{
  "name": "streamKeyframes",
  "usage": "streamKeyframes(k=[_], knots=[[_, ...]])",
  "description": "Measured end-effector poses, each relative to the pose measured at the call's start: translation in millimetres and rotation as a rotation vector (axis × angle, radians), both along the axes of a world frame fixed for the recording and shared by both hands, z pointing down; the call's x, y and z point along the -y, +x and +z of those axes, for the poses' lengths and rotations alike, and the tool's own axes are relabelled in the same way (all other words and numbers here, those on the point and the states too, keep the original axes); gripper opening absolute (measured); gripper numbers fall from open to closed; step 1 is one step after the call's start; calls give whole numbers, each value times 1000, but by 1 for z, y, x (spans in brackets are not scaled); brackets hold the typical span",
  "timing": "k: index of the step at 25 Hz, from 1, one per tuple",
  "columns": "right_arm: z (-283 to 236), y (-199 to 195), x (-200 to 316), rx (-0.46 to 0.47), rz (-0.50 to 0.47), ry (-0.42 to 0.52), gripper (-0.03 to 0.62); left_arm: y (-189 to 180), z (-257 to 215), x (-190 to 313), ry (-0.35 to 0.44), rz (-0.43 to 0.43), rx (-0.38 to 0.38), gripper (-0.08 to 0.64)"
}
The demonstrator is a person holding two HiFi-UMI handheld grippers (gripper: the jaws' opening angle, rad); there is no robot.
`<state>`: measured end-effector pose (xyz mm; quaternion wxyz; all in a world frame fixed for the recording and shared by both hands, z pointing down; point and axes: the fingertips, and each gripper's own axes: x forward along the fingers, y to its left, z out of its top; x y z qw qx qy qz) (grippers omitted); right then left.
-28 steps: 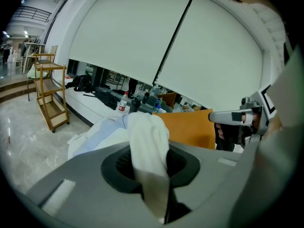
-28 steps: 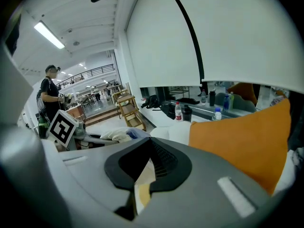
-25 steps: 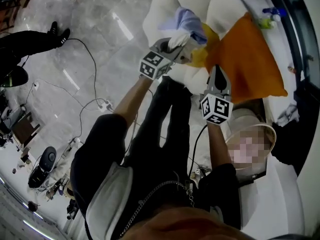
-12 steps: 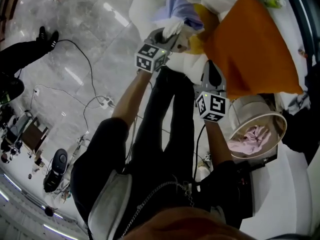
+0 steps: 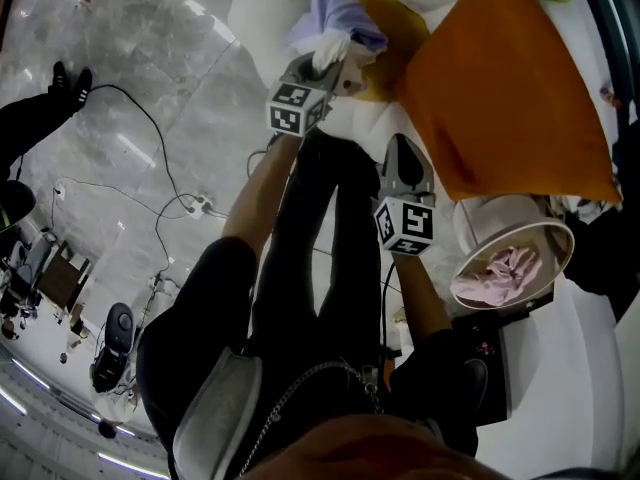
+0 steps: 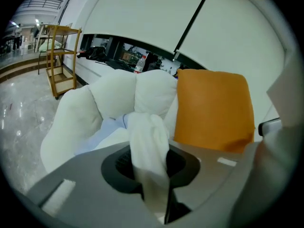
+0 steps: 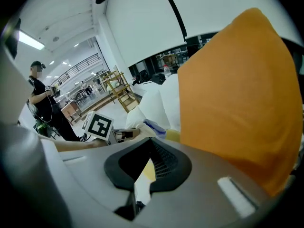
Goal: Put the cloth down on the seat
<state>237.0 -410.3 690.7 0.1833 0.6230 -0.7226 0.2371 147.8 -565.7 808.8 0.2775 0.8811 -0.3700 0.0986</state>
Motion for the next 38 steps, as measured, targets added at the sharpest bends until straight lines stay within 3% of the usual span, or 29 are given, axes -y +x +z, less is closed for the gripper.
streamKeyframes(k=[10, 23, 33, 38], knots=[[57, 4, -33, 0, 1, -105, 3, 31, 86, 33, -45, 3, 53, 95], [86, 14, -44, 27, 70, -165, 3, 80, 148, 38, -72, 120, 132, 94], [95, -5, -48, 71, 63, -185, 3, 104, 182, 47, -34, 222, 296, 92], [89, -8, -45, 81, 75, -174, 3, 101, 170, 41, -73, 215, 216, 108]])
